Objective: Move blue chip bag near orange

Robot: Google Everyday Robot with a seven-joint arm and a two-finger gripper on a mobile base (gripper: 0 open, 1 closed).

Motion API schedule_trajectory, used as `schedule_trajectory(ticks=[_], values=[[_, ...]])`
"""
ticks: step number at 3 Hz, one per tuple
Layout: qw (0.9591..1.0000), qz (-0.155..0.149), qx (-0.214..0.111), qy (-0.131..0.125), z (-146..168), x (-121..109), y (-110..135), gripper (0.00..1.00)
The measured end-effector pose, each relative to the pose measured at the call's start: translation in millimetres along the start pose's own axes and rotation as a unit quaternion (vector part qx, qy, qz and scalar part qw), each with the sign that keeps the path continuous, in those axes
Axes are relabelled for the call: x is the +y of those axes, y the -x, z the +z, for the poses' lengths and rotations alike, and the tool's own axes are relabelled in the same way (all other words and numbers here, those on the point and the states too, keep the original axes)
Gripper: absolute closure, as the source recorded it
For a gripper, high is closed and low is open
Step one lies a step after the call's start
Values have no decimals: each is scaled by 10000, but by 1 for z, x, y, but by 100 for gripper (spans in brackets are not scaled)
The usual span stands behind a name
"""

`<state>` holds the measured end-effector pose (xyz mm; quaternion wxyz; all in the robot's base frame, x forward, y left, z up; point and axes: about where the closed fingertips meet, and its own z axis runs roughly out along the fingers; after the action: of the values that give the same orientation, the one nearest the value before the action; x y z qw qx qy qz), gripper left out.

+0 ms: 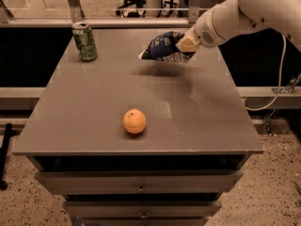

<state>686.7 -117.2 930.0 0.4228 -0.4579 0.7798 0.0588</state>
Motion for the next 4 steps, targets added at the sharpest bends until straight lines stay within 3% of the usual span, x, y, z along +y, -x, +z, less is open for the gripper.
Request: schedule_trajectory(ticks=[1, 2, 3, 4], values=[[9994, -136, 134, 279, -35, 53, -1, 100], [9987, -145, 216, 442, -60, 87, -4, 100], [9979, 42, 386, 516, -79, 115, -27, 100], [9965, 191, 488, 650, -80, 133, -43, 100]])
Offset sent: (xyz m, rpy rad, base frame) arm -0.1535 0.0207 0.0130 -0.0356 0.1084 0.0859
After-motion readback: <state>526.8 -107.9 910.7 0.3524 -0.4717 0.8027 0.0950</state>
